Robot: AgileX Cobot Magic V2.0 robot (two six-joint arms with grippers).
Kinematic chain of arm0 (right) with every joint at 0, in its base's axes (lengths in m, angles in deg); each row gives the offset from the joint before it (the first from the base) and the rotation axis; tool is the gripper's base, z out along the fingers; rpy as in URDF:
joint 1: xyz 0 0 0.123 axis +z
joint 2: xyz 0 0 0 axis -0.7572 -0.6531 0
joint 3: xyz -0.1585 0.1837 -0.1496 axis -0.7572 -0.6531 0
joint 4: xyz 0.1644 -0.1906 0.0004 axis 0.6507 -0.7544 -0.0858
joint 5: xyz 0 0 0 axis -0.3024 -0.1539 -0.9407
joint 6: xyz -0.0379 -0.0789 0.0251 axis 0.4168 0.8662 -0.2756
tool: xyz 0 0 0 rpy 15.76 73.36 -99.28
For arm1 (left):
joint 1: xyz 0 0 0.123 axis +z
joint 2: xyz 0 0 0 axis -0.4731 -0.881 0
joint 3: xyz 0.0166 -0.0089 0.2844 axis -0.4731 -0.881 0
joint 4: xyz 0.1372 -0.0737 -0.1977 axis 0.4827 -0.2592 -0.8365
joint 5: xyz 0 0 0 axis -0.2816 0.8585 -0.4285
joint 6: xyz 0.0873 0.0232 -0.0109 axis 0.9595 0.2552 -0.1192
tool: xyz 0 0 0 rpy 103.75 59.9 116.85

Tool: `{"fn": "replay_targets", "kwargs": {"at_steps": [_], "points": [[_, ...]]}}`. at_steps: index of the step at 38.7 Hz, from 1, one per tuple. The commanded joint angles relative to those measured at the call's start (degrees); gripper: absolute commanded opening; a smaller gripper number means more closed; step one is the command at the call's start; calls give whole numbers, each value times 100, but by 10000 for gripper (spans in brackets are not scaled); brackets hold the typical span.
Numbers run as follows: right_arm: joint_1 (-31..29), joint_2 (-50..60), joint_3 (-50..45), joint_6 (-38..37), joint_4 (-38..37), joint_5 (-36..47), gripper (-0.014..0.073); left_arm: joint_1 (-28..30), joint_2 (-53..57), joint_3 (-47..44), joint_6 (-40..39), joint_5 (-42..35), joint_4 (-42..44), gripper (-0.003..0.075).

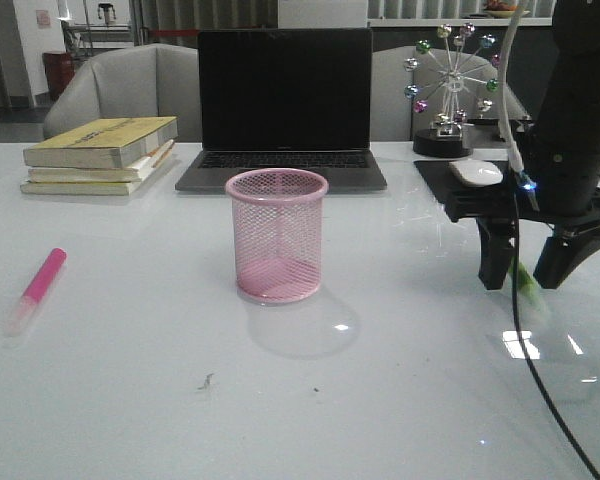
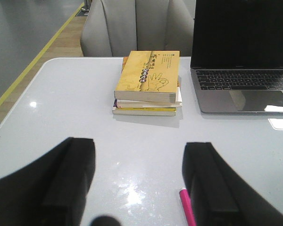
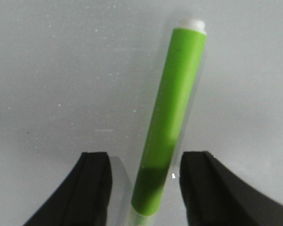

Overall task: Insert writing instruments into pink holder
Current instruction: 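Lower the right gripper over the green marker and close on it, then lift the green marker upright with the right gripper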

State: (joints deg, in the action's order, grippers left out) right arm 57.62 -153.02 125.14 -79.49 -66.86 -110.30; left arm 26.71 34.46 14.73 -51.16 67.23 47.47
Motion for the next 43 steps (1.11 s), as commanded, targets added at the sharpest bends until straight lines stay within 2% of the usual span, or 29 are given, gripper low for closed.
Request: {"fn": "replay_targets", "kwargs": {"at_steps": [1,12,22,24,27,30,32,38,43], "points": [[-10,270,184,60,-86,195,388,-4,42,208,-43,-455,-39,468],[-15,163,184,60,-163,288,361,-4,42,208,-43,-455,-39,468],[-15,-289,184,60,-163,-1,358,-4,42,208,-43,-455,-39,468],[-15,-329,184,60,-163,4,323,-4,42,208,-43,-455,-39,468],[-15,-337,184,60,-163,16,199,-4,42,208,-43,-455,-39,468],[-15,-337,228,60,-163,28,38,-4,42,208,-43,-455,-39,468],[-15,-337,283,60,-163,17,64,-4,42,208,-43,-455,-39,468],[8,-203,591,60,-92,50,65,-4,42,208,-43,-455,-39,468],[97,170,742,60,-61,492,63,-4,42,208,-43,-435,-39,468]]}}
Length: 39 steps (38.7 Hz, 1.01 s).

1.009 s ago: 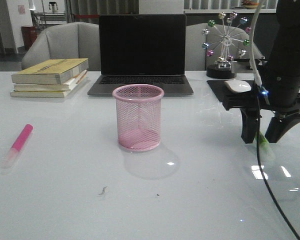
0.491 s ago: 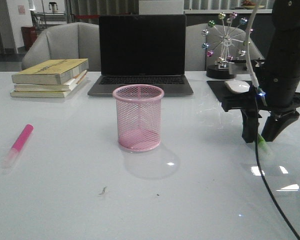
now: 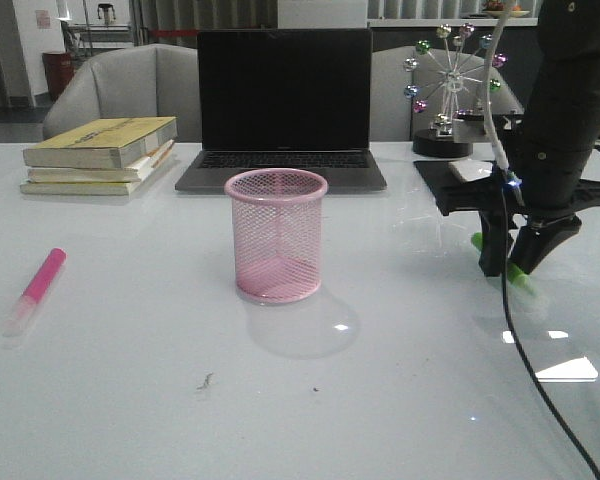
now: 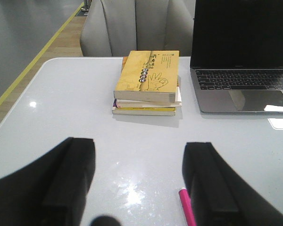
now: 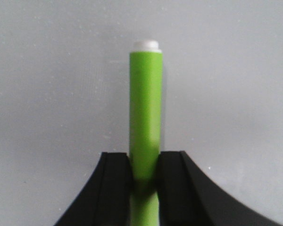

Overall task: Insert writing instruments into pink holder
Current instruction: 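Lift the green marker upright with the right gripper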

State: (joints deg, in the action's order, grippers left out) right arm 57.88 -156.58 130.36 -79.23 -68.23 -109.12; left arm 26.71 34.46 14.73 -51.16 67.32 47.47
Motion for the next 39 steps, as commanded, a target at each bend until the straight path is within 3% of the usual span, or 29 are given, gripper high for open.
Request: {"fn": "replay_targets", "kwargs": {"at_steps": [1,17,29,39], "points": [[107,645,227,34,76,517,57,-4,42,208,-43,-429,-39,468],[1166,2019,209,34,76,2709,57,-4,42,208,-34,-378,-39,468],[2152,2006,-502,34,76,5158,57,-4,42,208,-34,-378,-39,468],[2288,1700,-1158,34,70,6068,57,-4,22,208,-21,-346,187,468]]}}
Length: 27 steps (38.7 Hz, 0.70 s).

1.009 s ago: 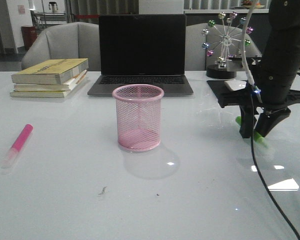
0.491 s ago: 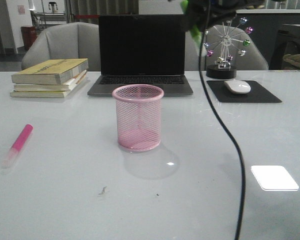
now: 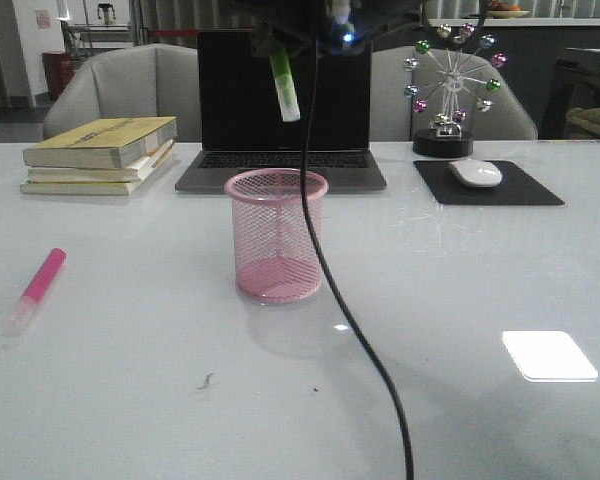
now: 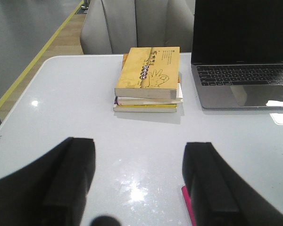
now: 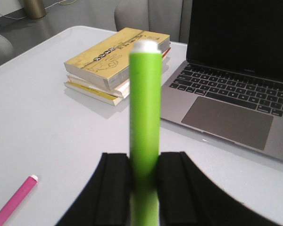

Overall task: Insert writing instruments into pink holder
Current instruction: 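Lower the green marker into the pink holder and open the right gripper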

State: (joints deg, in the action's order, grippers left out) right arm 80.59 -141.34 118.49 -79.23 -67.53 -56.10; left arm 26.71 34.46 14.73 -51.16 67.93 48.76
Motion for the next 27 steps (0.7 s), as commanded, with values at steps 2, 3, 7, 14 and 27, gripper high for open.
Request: {"fn": "replay_targets", "kwargs": {"at_steps": [2,3,7,14,27], "points": [[22,86,-50,34,0,891,57,-4,22,208,-21,-406,83,468],[22,18,-87,34,0,955,57,-4,22,208,-21,-406,83,468],[22,-172,-141,34,0,1127,57,-4,22,208,-21,-406,83,468],[22,-375,-141,34,0,1197,57,-4,22,208,-21,-406,83,468],[22,-381,-141,34,0,1059,142,-4,22,208,-21,-394,95,468]]}}
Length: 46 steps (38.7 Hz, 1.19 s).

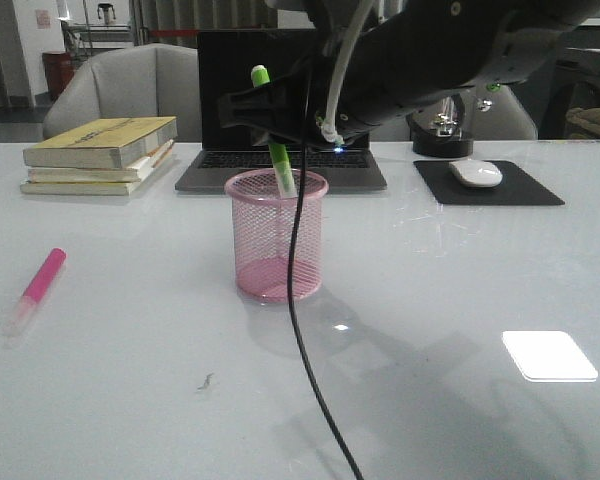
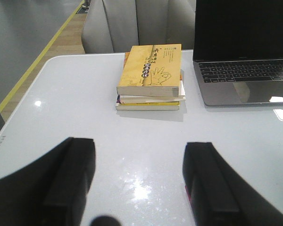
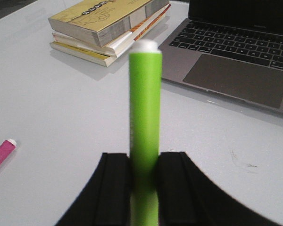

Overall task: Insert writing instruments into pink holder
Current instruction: 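Lower the green marker into the pink holder and open the right gripper, then withdraw the right gripper away from the holder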

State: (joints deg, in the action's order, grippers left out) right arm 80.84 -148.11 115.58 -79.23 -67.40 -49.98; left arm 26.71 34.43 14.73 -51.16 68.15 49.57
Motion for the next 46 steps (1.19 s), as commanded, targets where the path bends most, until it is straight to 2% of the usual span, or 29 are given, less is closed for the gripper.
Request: {"fn": "replay_targets", "kwargs": {"at_steps": [1,5,7,9,16,21,26,39,46], "points": [[-3,295,150,34,-12,409,189,-4,26,208,-21,-416,14,468],[-3,295,150,29,-7,342,381,-4,26,208,-21,-416,14,468],[-3,295,150,29,-7,342,456,-4,26,208,-21,-416,14,468],[-3,315,150,29,-7,338,495,-4,26,208,-21,-416,14,468],[-10,817,155,41,-18,6,497,-4,26,208,-21,-416,14,468],[-196,1454,155,475,-49,-469,497,-4,26,208,-21,-416,14,468],[-643,2200,155,748,-49,-1222,497,-4,26,208,-21,-416,14,468],[-2361,4102,150,748,-206,-3839,497,-4,26,208,-21,-426,14,468],[-2551,4832,-151,748,-698,-4304,497,-4,26,208,-21,-426,14,468]]}}
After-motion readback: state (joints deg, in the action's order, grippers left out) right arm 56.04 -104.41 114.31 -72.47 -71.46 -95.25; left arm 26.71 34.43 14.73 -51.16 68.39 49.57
